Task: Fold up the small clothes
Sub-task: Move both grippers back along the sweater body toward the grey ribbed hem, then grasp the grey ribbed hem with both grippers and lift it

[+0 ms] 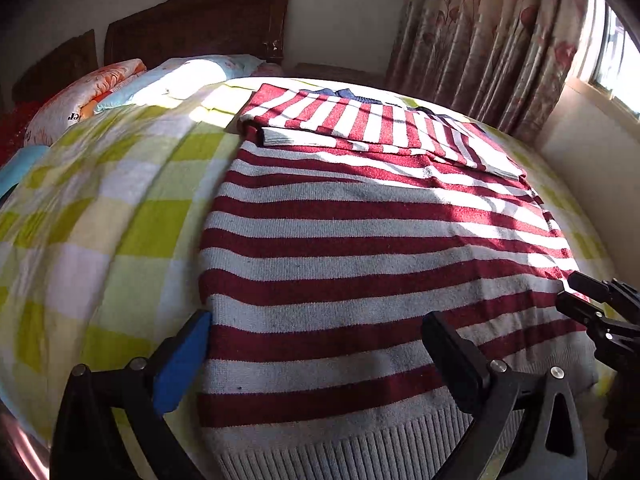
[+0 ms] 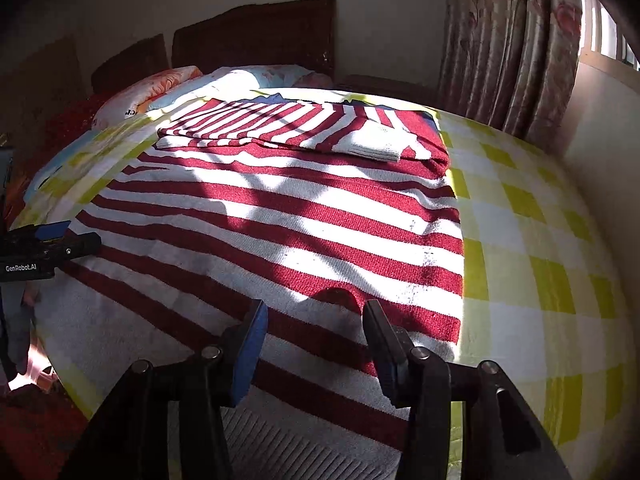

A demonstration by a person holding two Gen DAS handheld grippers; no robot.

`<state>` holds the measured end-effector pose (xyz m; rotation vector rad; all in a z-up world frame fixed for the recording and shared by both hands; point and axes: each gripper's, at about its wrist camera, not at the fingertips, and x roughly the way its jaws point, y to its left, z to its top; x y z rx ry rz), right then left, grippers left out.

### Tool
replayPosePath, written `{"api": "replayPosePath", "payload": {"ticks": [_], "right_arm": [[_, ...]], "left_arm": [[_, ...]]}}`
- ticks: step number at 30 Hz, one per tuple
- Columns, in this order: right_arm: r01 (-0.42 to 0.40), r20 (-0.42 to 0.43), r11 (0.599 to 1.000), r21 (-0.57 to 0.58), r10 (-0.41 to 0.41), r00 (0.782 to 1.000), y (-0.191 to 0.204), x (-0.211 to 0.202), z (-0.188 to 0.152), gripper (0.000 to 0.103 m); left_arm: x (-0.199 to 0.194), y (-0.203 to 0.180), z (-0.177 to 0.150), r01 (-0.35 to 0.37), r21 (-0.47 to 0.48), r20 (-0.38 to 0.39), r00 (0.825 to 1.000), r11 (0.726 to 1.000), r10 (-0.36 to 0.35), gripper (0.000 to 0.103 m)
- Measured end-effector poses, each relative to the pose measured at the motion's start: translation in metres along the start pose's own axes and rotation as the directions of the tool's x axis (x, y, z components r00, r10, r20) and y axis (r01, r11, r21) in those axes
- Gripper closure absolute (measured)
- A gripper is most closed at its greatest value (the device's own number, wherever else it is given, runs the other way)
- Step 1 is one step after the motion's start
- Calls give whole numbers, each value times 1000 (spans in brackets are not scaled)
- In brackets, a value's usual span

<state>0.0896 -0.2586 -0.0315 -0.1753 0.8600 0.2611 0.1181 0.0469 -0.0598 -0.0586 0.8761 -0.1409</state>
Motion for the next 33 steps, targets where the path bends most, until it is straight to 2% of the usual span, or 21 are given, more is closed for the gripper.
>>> {"api": "replayPosePath", "payload": {"ticks": [4, 5, 6, 7, 10, 12, 13, 15, 17, 20, 23, 25, 28, 29, 30, 33], "right_arm": [[-76, -32, 979, -187, 71, 997, 61, 6, -6, 53], [-76, -45, 971, -228, 68, 997, 72, 9, -9, 53], [-61, -14, 967, -249, 59, 998, 76, 8, -11, 53], [-64, -19, 965, -256, 61, 998, 76, 9, -12, 52], [-91, -49, 979, -181, 84, 995, 49, 8, -12, 48], [-76, -46, 989, -125, 70, 996, 23, 3, -15, 45], [-95, -38, 991, -94, 91, 995, 11, -2, -19, 45], [-23, -36, 997, -71, 21, 999, -4, -7, -26, 45], [-18, -29, 999, -45, 17, 999, -13, -13, -29, 47], [27, -7, 998, -62, -28, 1000, 1, -23, -28, 47], [-63, 24, 988, -143, 67, 997, 35, -32, -25, 47], [-110, 2, 969, -222, 113, 994, 62, -31, -28, 47], [-102, -46, 953, -284, 92, 995, 76, -17, -38, 46], [-125, -40, 959, -253, 118, 992, 70, -18, -38, 46], [-147, -56, 965, -219, 138, 989, 63, -16, -37, 45], [-108, -58, 977, -186, 99, 993, 45, -18, -39, 44]], "left_arm": [[0, -34, -9, -32, 156, -3, 999, 987, 33, 0], [4, -37, -11, -42, 175, -14, 999, 984, 45, 0], [7, -37, -13, -61, 191, -17, 998, 980, 65, 0], [6, -32, -14, -55, 183, -5, 998, 982, 57, 0], [9, -2, -14, -22, 84, -46, 999, 996, 25, 0], [4, 13, -19, -47, 65, -22, 999, 997, 48, 0], [0, 18, -23, -50, 59, -16, 999, 997, 51, 0], [-5, 26, -28, -49, 51, -10, 999, 997, 50, 0], [-12, 28, -33, -44, 36, -13, 999, 998, 44, 0], [-29, 12, -37, 17, 65, 15, 1000, 998, -18, 0], [-45, -25, -42, 30, 219, 52, 998, 975, -43, 0], [-43, -42, -46, 20, 298, 42, 999, 954, -34, 0], [-22, -42, -52, 55, 297, -63, 997, 953, -38, 0], [-20, -35, -51, 90, 254, -75, 995, 963, -73, 0], [-19, -29, -49, 85, 237, -71, 995, 968, -70, 0], [-19, -20, -50, 63, 224, -71, 996, 973, -49, 0]]}}
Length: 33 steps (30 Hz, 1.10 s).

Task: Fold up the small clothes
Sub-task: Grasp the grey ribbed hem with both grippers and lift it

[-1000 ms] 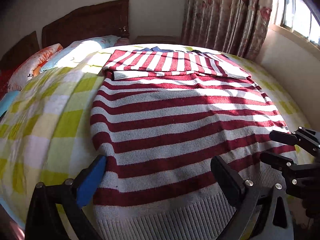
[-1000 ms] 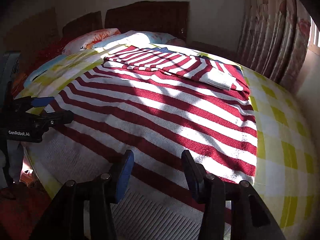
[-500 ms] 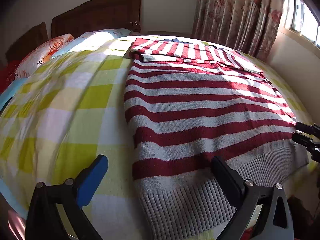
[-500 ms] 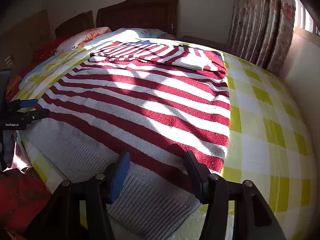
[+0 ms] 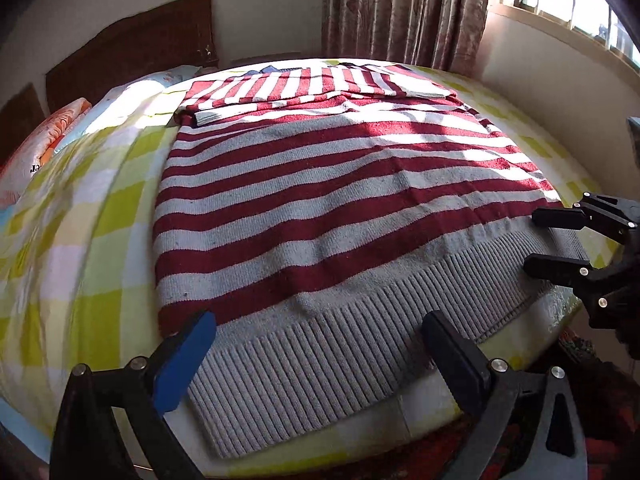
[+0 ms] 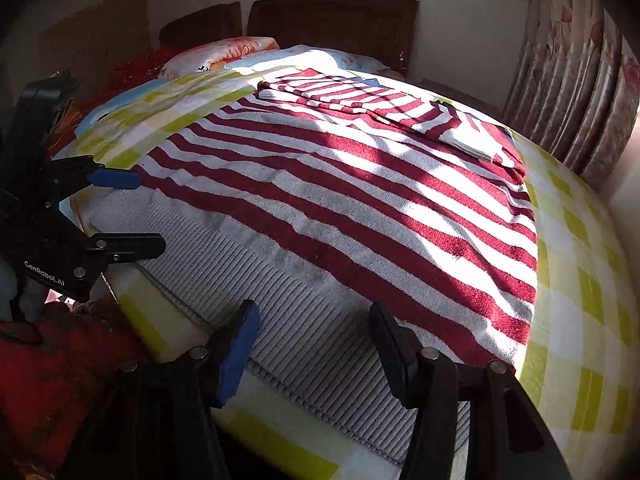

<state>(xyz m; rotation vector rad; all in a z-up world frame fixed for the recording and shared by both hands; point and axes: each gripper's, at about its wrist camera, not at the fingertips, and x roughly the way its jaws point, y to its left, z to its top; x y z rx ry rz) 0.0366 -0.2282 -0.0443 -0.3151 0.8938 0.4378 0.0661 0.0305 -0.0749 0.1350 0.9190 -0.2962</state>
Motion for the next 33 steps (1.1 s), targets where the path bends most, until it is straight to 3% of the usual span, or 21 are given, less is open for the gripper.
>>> {"api": "replayPosePath", "payload": {"ticks": [10, 13, 17, 19, 20, 22, 28, 31, 33], "right_arm": [[15, 30, 997, 81, -18, 999, -37, -21, -26, 45], [41, 51, 997, 61, -44, 998, -25, -25, -18, 45], [-20, 68, 999, -31, 22, 997, 10, -19, -9, 45], [-11, 27, 996, -91, 14, 1000, 25, -8, -13, 45], [-10, 51, 995, -98, 15, 999, 25, -9, -15, 43], [-31, 45, 997, -71, 34, 998, 16, -11, -18, 43], [12, 35, 1000, 22, -13, 999, -16, -25, -34, 43], [-36, 47, 995, 92, 32, 998, -32, -35, -42, 44], [-69, 59, 990, 124, 62, 996, -39, -44, -44, 44]], "left_arm": [[-9, 7, -7, -4, -5, 15, 1000, 1000, 4, 0], [-20, -6, -5, 37, 35, 53, 998, 999, -39, 0], [-11, -28, -6, 7, 136, 27, 1000, 991, -10, 0], [-5, -21, -8, 45, 105, 1, 999, 993, -46, 0], [-6, -17, -9, 42, 97, 4, 999, 994, -43, 0], [-7, -11, -11, 36, 86, 9, 999, 996, -37, 0], [-14, 1, -22, 32, 76, 25, 999, 997, -34, 0], [-18, 3, -23, 44, 86, 23, 999, 995, -46, 0], [-27, 11, -21, 79, 43, 42, 996, 996, -81, 0]]}}
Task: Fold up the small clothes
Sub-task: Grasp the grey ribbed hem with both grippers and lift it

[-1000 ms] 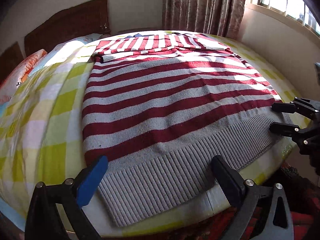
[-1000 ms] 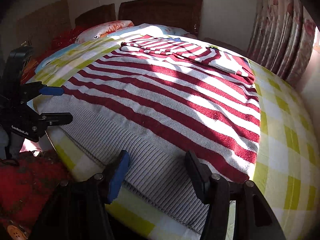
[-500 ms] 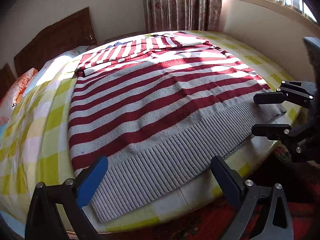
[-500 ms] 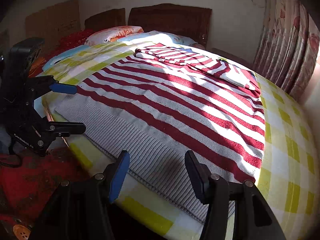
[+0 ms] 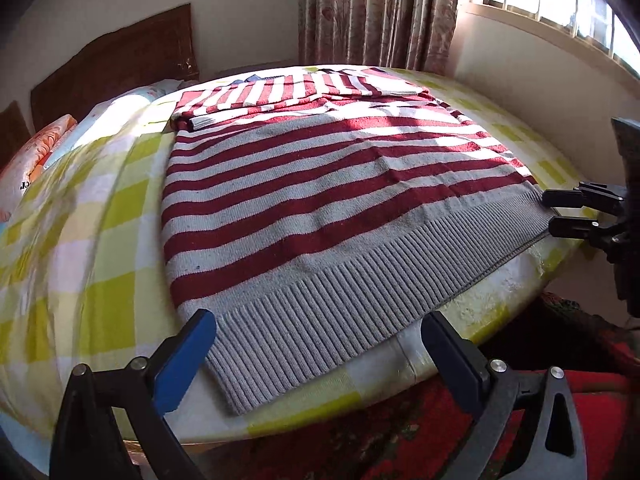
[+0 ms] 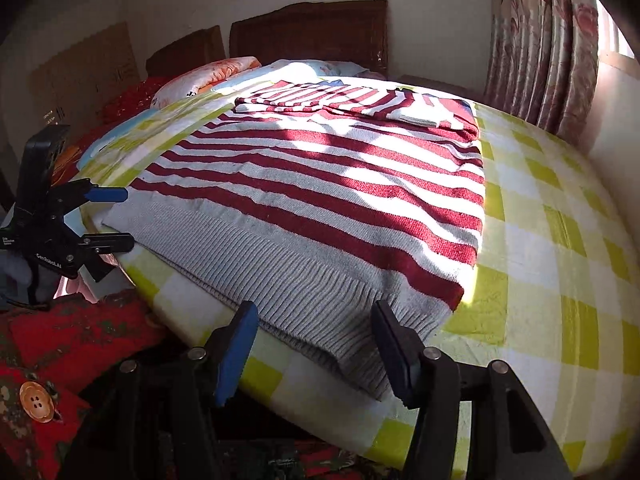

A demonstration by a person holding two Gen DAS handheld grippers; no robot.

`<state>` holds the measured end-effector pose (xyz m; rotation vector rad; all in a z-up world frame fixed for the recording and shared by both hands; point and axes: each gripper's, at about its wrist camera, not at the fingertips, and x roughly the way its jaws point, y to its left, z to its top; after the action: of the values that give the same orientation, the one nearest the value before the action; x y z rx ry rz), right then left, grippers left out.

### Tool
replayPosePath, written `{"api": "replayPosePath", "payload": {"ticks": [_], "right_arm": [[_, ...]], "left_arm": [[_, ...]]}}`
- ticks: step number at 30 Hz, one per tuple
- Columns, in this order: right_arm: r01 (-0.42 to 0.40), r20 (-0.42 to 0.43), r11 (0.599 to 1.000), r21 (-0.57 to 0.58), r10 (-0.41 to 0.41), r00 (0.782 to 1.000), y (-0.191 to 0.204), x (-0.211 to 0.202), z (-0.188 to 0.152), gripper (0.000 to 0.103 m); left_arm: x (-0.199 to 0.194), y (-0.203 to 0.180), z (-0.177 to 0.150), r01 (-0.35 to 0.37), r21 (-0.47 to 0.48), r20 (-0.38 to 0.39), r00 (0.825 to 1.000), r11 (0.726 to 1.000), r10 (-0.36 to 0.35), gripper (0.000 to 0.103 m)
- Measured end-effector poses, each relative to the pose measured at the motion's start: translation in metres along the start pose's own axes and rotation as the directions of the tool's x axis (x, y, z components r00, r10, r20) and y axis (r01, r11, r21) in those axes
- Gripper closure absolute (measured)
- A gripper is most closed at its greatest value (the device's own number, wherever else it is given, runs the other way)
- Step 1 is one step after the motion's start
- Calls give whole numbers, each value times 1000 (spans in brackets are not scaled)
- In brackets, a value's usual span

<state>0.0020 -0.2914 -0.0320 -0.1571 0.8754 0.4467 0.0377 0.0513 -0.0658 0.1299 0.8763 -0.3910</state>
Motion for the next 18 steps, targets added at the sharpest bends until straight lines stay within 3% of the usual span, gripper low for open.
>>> {"api": "replayPosePath", "payload": {"ticks": [4, 7, 10, 13, 16, 18], "right_arm": [[56, 41, 994, 97, -60, 997, -21, -23, -3, 44], [97, -27, 972, 214, -93, 995, -45, -19, -10, 44], [72, -34, 969, 237, -65, 997, -48, -15, -16, 42], [69, -44, 982, 175, -62, 997, -29, -9, -12, 45], [147, -42, 986, 75, -144, 989, -4, 3, -8, 46], [159, -32, 985, 70, -157, 987, 0, 6, -6, 46]], "left_arm": [[-11, 38, 1, 18, -182, 22, 1000, 983, -14, 0], [-4, 59, -3, 22, -277, -9, 1000, 961, -26, 0], [-2, 50, -3, 3, -237, -24, 1000, 972, -9, 0], [1, 38, -2, 7, -198, -31, 999, 980, -14, 0], [10, 24, 4, -44, -173, -52, 998, 984, 35, 0], [15, 15, 7, -92, -137, -71, 994, 986, 83, 0]]}}
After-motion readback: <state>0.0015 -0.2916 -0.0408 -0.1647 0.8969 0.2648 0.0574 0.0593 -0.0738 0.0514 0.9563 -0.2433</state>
